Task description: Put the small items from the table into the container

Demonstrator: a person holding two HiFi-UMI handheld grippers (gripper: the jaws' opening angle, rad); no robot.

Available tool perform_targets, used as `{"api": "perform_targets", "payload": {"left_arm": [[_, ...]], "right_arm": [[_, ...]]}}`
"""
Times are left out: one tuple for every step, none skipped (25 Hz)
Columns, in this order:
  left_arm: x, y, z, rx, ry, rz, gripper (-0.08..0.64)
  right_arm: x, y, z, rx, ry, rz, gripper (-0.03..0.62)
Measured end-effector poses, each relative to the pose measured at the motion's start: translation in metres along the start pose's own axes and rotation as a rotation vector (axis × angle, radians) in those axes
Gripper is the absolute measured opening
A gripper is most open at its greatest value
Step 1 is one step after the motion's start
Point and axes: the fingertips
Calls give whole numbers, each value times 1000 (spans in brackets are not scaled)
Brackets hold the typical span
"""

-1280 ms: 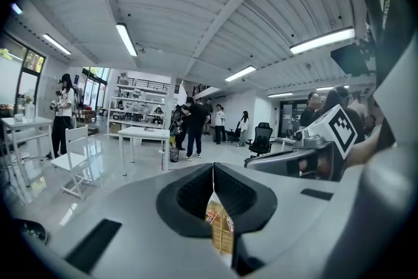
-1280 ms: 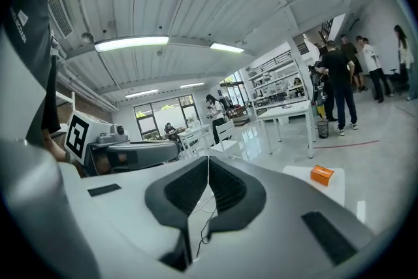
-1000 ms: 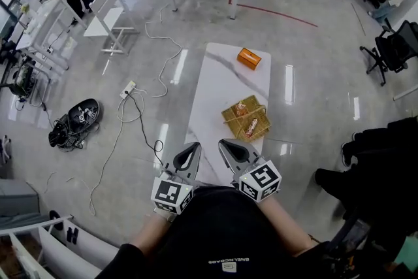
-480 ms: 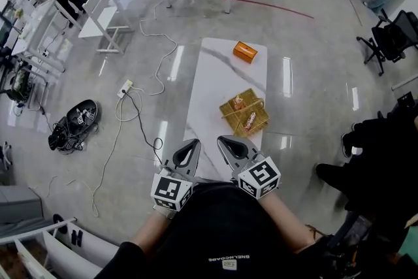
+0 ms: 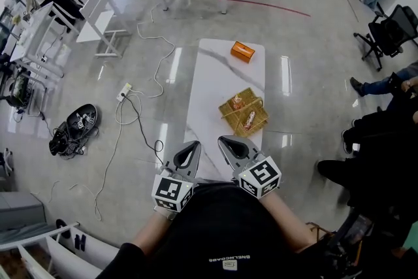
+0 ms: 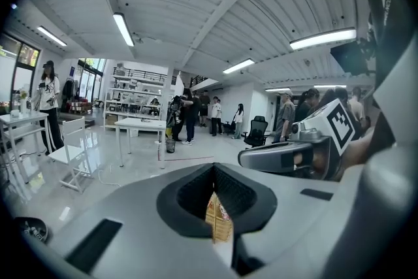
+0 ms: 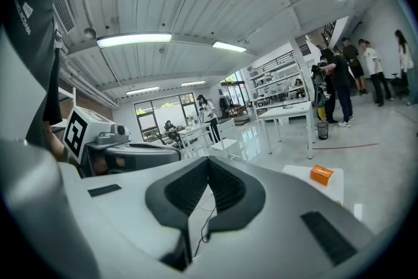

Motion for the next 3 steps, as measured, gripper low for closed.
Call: {"api": "perform_targets", "payload": {"left_arm": [[-1, -1, 0, 0, 0, -1, 6], [-1, -2, 0, 0, -1, -3, 5], [-2, -3, 0, 1, -1, -4, 6]], "right_arm": [[0, -1, 0, 1, -1, 0, 11], [0, -1, -1, 2, -2, 0, 11], [0, -2, -1, 2, -2, 0, 10]]}}
Point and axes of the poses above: the fingertips, and each gripper's own axes: x forward along the fingers, z to its right, y out of its top, and after that the axes turned 6 degrees about -z, right-handed
